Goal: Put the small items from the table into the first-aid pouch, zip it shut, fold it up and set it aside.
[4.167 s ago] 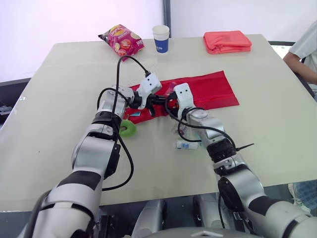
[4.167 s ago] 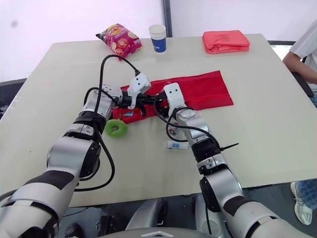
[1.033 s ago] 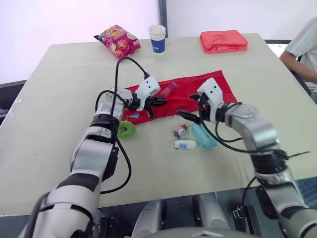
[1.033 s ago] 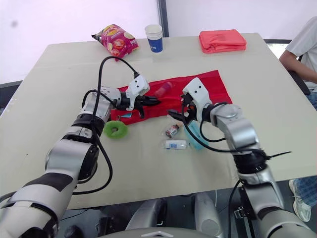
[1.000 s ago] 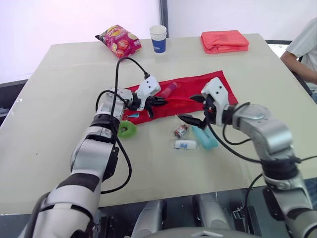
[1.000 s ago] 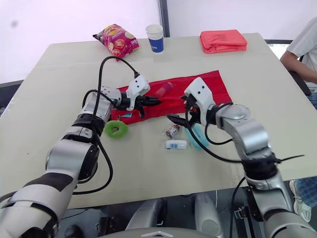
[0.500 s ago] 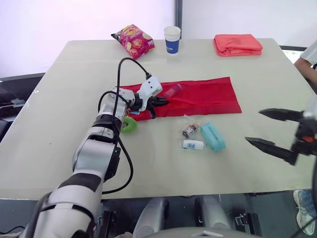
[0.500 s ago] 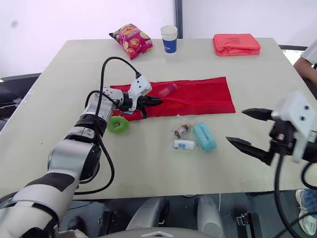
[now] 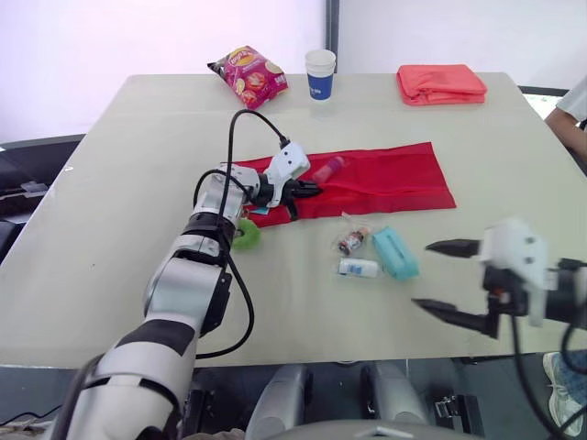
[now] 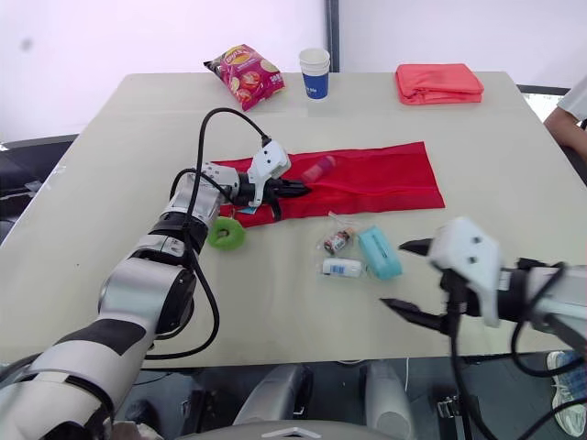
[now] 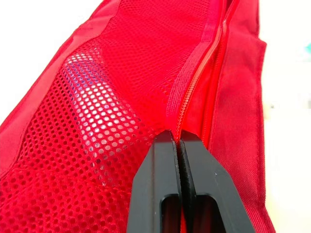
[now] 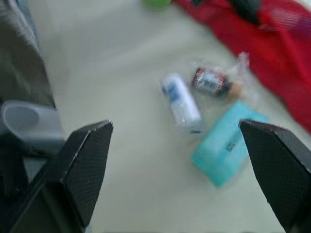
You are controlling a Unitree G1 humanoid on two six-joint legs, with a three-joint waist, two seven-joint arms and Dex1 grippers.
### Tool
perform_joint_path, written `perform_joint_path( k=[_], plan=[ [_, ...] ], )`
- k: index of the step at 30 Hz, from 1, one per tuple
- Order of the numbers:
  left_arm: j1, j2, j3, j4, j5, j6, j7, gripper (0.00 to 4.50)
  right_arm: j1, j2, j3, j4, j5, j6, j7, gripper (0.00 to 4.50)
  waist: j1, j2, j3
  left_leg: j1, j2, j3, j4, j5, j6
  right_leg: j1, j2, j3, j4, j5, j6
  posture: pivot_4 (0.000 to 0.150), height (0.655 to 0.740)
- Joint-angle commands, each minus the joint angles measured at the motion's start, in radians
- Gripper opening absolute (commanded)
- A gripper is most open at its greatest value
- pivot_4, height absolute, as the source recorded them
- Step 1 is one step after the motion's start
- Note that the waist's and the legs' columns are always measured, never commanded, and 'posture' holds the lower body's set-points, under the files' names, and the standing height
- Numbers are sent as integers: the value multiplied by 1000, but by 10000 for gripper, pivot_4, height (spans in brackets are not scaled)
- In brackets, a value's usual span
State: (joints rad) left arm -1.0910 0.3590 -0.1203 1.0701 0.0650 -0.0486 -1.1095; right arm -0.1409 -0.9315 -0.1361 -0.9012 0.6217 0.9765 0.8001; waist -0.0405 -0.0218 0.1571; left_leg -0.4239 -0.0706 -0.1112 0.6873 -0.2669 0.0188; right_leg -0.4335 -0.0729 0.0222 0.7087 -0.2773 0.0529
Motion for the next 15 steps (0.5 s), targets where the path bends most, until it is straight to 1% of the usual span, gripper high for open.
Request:
perform_joint_path(
  k=[1,5,8,12,13,15],
  plan=[
    [-19,-4,2,-46,-12,-4,-11,0,-104,59,258,118,-149,-85,-57,44269,0,0,0,1,0,0,0,0,0,0,0,0,0,0,0,1500,7400],
    [-14,-9,-1,-60,-14,1,-17,0,-212,150,432,255,-250,-132,-76,44269,0,0,0,0,0,-1,0,0,0,0,0,0,-1,0,0,1500,7400],
    [-11,-9,-2,-72,-15,7,-21,0,-243,186,489,335,-294,-171,-59,44269,2,0,0,0,0,-1,0,0,0,0,0,-1,-1,0,0,1500,7400],
    [-8,-3,-1,-82,-15,12,-31,0,-252,193,535,403,-351,-238,-27,44269,2,0,0,0,0,-1,0,0,0,0,0,-1,-1,0,0,1500,7400],
    [-7,-1,-2,-84,-14,12,-33,0,-253,200,535,411,-353,-241,-23,41932,1,0,0,0,0,-1,0,0,0,0,0,-1,-1,0,0,1500,7400],
    [-6,4,-5,-90,-11,11,-40,0,-253,206,543,417,-360,-244,-11,35105,0,0,0,0,0,-2,0,0,0,0,0,-1,-1,0,0,1500,7400]
  ],
)
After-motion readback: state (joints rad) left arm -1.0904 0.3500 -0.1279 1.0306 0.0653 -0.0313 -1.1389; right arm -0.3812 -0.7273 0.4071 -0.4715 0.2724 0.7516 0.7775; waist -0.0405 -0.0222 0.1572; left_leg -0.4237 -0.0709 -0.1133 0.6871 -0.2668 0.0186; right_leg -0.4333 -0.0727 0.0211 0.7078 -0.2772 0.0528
